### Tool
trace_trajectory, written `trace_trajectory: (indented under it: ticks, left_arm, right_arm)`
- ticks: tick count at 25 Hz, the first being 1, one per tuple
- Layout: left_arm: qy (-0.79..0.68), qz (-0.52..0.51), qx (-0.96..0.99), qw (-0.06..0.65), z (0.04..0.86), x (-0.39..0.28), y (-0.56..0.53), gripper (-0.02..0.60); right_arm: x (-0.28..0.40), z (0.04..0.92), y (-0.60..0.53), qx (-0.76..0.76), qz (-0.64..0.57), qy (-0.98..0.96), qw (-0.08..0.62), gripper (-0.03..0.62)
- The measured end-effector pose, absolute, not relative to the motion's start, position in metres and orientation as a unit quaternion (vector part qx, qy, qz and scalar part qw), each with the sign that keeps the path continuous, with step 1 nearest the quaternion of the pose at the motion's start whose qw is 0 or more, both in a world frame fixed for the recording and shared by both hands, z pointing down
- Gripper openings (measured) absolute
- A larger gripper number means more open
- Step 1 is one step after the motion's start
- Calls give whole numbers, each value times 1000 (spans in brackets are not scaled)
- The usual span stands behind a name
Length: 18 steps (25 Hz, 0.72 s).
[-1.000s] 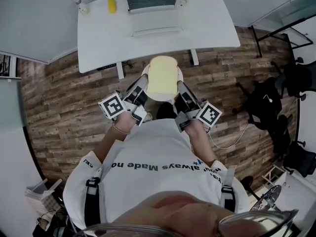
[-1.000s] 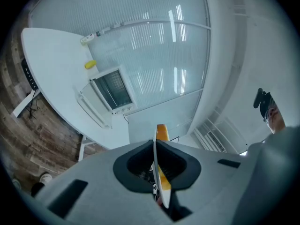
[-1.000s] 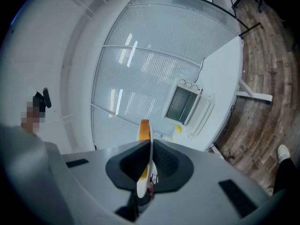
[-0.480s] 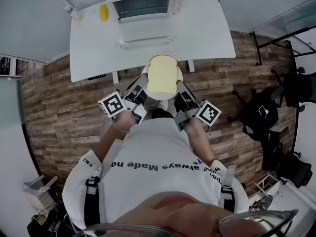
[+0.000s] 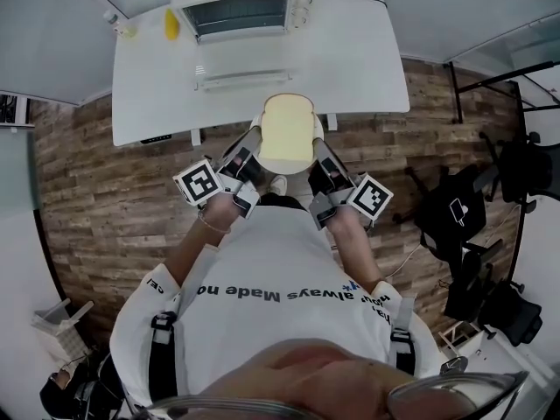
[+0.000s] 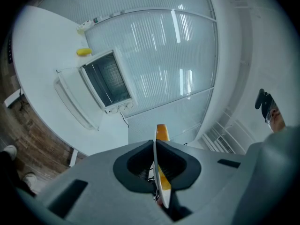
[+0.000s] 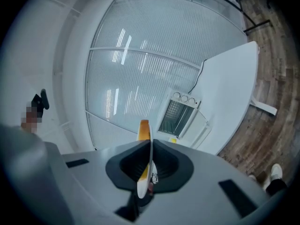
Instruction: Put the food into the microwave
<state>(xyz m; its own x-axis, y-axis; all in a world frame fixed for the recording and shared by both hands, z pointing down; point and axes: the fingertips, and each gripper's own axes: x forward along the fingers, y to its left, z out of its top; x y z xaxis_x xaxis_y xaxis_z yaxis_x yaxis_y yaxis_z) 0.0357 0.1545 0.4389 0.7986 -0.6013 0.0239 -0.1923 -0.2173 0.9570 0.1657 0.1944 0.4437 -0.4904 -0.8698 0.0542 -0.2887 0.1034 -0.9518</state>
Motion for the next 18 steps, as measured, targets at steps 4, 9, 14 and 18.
trace_trajectory:
  ticks: [4, 9, 14, 18]
  left_arm:
    - [-270, -178, 758, 566, 443, 38, 148, 18]
    - [-276, -182, 755, 566, 445, 37, 136, 18]
    - [-286, -190, 754, 560, 446, 27, 116, 19]
    - [-292, -198, 748, 562, 450, 20, 93, 18]
  right_arm:
    - [168, 450, 185, -413, -528, 687, 281, 21]
    - [168, 453, 171, -403, -533, 689, 280, 21]
    - [158, 453, 148, -394, -535, 696, 273, 21]
    - [152, 456, 122, -389, -540, 698, 267, 21]
